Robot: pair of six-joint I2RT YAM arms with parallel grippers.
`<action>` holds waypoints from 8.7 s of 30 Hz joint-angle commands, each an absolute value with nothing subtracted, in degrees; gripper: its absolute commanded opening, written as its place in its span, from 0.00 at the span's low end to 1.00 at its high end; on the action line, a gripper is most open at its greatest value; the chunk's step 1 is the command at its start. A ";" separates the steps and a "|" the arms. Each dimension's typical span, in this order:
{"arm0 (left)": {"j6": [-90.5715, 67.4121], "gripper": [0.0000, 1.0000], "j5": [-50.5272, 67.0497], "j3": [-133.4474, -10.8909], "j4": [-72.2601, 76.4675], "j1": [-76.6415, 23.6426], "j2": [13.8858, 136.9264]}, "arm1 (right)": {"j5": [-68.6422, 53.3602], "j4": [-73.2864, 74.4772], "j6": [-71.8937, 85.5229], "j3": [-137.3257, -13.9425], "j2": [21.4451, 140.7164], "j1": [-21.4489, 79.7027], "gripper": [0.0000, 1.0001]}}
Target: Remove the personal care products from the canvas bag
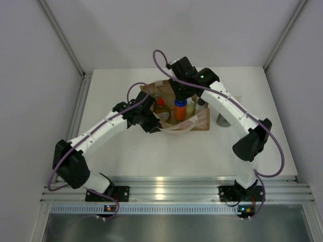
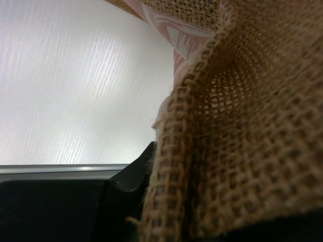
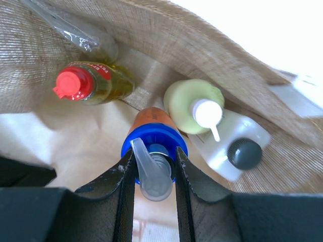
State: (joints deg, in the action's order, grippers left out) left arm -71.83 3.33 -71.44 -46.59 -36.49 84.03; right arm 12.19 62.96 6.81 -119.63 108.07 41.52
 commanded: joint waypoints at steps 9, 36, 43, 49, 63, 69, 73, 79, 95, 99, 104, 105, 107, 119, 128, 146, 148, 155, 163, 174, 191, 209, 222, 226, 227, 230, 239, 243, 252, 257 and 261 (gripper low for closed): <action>-71.72 0.07 7.12 -71.54 -47.55 -37.09 84.73 | 15.82 73.21 10.90 -133.33 101.26 43.24 0.00; -71.72 0.07 6.68 -71.54 -47.46 -37.18 85.60 | 20.39 83.67 14.41 -135.18 87.46 43.24 0.00; -71.54 0.07 6.77 -71.89 -47.46 -37.18 86.13 | 23.90 84.81 15.64 -133.51 84.03 43.24 0.00; -71.37 0.06 6.86 -71.89 -47.46 -37.18 86.40 | 28.65 86.04 17.31 -132.29 81.39 42.98 0.00; -71.19 0.06 7.38 -71.46 -47.46 -37.18 86.48 | 38.93 72.97 26.54 -100.48 64.44 42.28 0.00; -70.84 0.06 7.65 -71.80 -47.46 -37.09 86.84 | 42.26 63.66 27.25 -83.69 57.05 42.01 0.00; -70.66 0.06 7.82 -72.07 -47.46 -37.18 87.10 | 43.86 56.98 27.68 -71.58 52.22 41.22 0.00; -70.31 0.06 8.35 -72.33 -47.46 -37.18 87.36 | 42.01 48.00 28.12 -59.07 48.25 39.03 0.00; -69.08 0.06 9.14 -72.07 -47.46 -37.18 87.28 | 27.69 28.13 22.85 -42.72 48.95 25.23 0.00; -68.99 0.06 9.14 -72.16 -47.46 -37.18 87.45 | 26.72 28.30 22.15 -41.92 48.25 25.31 0.00; -68.73 0.06 9.14 -72.77 -47.46 -37.09 88.15 | 26.11 29.09 21.01 -42.63 47.64 25.31 0.23; -68.64 0.06 9.05 -72.95 -47.46 -37.18 88.33 | 25.93 29.35 21.01 -43.24 47.64 25.31 0.46; -68.47 0.07 8.96 -73.48 -47.46 -37.09 88.42 | 25.75 30.49 20.92 -44.38 47.72 25.31 0.59; -68.82 0.10 8.61 -74.53 -47.46 -37.09 88.60 | 23.67 40.34 17.23 -68.69 52.20 25.31 0.72; -69.17 0.21 8.53 -73.83 -47.46 -37.18 88.42 | 2.20 42.01 8.71 -84.27 68.80 30.40 0.62; -71.28 0.20 8.26 -73.92 -47.55 -37.26 87.01 | 2.19 45.96 -3.16 -101.24 99.92 32.26 0.57; -71.54 0.20 8.00 -73.83 -47.55 -37.18 86.75 | 3.07 46.40 -4.65 -101.78 102.21 32.26 0.56; -71.81 0.19 7.82 -73.30 -47.55 -37.18 86.75 | 3.60 47.29 -7.29 -102.92 106.96 31.73 0.53; -71.89 0.19 7.56 -73.30 -47.55 -37.18 86.92 | 3.43 47.20 -7.73 -102.30 109.69 31.64 0.49; -71.81 0.19 7.65 -73.39 -47.46 -37.18 87.19 | 3.17 47.11 -6.86 -102.83 109.51 31.55 0.08; -71.63 0.19 7.56 -73.56 -47.46 -37.18 87.28 | 5.53 48.60 -1.05 -107.93 101.69 34.18 0.00; -71.28 0.19 7.91 -73.83 -47.46 -37.18 87.63 | 10.46 64.85 4.56 -124.88 101.16 38.85 0.00; -70.93 0.19 8.35 -73.83 -47.46 -37.18 88.33 | 9.06 73.47 8.17 -134.90 97.03 38.85 0.00; -70.66 0.20 8.44 -73.74 -47.46 -37.18 88.59 | 9.67 75.76 8.96 -137.11 95.11 38.85 0.00; -70.58 0.20 8.44 -73.74 -47.46 -37.18 88.59 | 9.84 76.28 9.14 -137.28 94.66 38.85 0.00; -70.66 0.20 8.44 -73.65 -47.46 -37.18 88.68 | 9.58 77.25 10.02 -137.37 92.55 38.76 0.00; -70.66 0.19 8.44 -73.92 -47.46 -37.18 89.21 | 6.68 79.54 9.58 -135.97 86.31 38.76 0.00; -70.75 0.19 8.35 -74.18 -47.46 -37.27 89.47 | 7.03 80.15 10.19 -134.83 83.68 38.76 0.00; -70.58 0.20 8.35 -74.44 -47.46 -37.26 89.82 | 8.88 77.97 11.07 -122.01 76.12 38.76 0.00; -70.40 0.20 8.44 -74.88 -47.46 -37.18 89.83 | 7.56 70.41 11.86 -106.65 69.09 38.85 0.00; -70.40 0.25 8.18 -75.23 -47.46 -37.18 89.47 | 8.35 64.36 11.16 -97.67 65.75 38.85 0.00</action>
